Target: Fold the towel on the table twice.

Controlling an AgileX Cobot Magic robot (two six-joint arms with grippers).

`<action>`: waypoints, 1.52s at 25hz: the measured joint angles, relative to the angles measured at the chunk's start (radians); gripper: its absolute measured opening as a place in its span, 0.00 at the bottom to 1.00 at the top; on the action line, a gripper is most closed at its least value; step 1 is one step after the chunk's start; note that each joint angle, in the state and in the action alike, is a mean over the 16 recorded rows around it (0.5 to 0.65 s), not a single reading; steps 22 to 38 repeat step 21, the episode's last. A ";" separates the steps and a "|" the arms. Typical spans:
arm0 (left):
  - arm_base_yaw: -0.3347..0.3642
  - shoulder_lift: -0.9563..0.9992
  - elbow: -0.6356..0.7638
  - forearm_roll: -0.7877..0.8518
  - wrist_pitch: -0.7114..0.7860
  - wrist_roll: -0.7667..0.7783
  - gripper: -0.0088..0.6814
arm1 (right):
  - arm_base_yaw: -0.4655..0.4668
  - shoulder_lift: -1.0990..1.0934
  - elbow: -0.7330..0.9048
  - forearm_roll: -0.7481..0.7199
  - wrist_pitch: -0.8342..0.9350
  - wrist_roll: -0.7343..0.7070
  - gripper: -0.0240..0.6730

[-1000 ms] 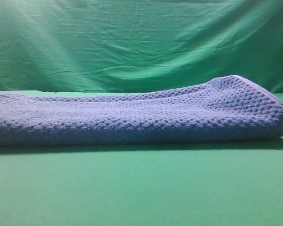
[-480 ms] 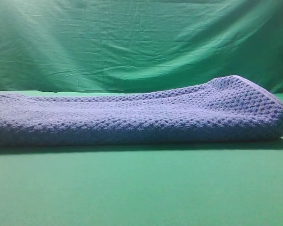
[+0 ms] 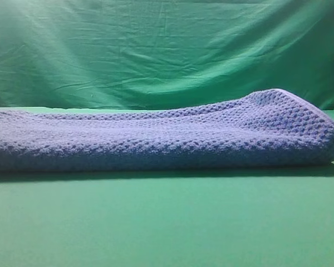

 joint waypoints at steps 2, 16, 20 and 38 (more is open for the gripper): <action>0.000 0.000 0.000 0.000 0.000 0.000 0.01 | -0.001 0.000 0.000 0.000 0.000 0.000 0.03; 0.000 0.000 0.000 -0.001 0.000 0.000 0.01 | -0.001 0.000 0.000 0.000 0.001 0.000 0.03; 0.000 0.000 0.000 -0.002 0.000 0.000 0.01 | -0.001 0.000 0.000 0.000 0.002 0.000 0.03; 0.000 0.000 0.000 -0.002 0.000 0.000 0.01 | -0.001 0.000 0.000 0.000 0.002 0.000 0.03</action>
